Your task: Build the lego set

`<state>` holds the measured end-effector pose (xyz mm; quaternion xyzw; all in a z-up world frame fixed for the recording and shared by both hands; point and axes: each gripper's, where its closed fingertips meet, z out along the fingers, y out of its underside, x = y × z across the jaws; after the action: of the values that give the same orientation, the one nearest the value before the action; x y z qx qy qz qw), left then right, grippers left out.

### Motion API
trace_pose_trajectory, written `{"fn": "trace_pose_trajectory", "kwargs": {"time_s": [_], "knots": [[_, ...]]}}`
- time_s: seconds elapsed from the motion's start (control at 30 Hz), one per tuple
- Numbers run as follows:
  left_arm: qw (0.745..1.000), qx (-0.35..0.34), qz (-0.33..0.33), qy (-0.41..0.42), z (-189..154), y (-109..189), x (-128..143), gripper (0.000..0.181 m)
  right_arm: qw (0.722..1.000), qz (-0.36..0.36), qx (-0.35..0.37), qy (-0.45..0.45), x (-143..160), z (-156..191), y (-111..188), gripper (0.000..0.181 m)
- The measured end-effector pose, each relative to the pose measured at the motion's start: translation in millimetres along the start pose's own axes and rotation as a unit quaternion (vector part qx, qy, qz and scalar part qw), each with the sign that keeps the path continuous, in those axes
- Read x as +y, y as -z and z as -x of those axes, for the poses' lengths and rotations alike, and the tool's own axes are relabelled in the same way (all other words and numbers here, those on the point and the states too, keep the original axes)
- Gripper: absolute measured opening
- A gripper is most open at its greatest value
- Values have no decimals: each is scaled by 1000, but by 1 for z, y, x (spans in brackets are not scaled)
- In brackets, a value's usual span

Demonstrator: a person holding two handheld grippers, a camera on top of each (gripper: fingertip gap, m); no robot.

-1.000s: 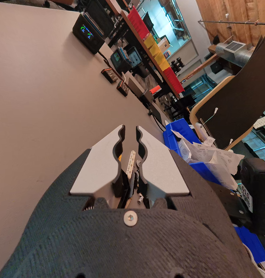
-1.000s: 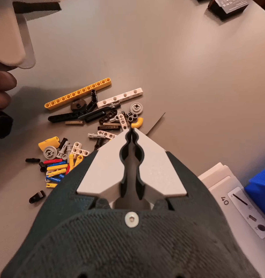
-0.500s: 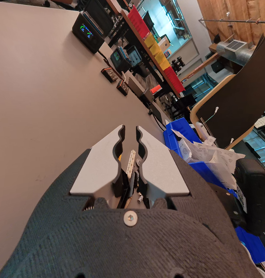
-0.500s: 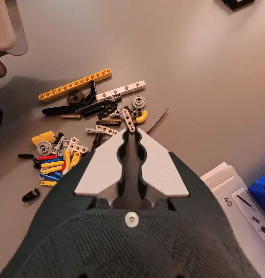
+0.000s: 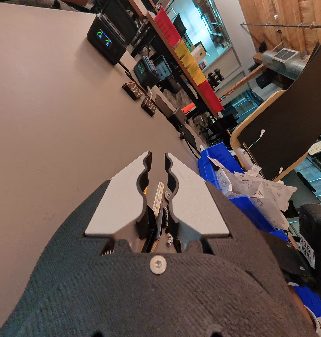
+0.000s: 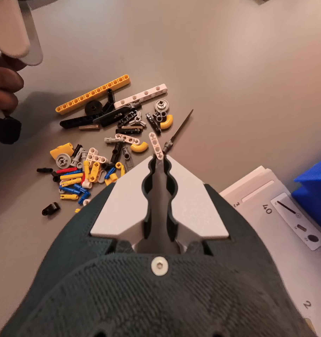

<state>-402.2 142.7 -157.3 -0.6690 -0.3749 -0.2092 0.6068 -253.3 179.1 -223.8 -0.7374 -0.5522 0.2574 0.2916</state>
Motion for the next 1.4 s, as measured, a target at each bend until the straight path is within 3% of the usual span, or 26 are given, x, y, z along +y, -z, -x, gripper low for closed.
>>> {"fn": "trace_pose_trajectory", "kwargs": {"time_s": [0.03,0.53,1.1,1.4], "knots": [[1000,0,0,-1,0,0,0,13,1000,2,2,2,2,0,0,7],[1000,0,-1,1,1,0,-1,13,999,16,18,33,0,2,-10,9],[1000,-2,-1,-1,0,0,0,13,999,-25,14,14,-2,3,34,10],[1000,-1,-1,0,0,0,0,13,1000,-26,16,-1,10,-2,41,10]]}}
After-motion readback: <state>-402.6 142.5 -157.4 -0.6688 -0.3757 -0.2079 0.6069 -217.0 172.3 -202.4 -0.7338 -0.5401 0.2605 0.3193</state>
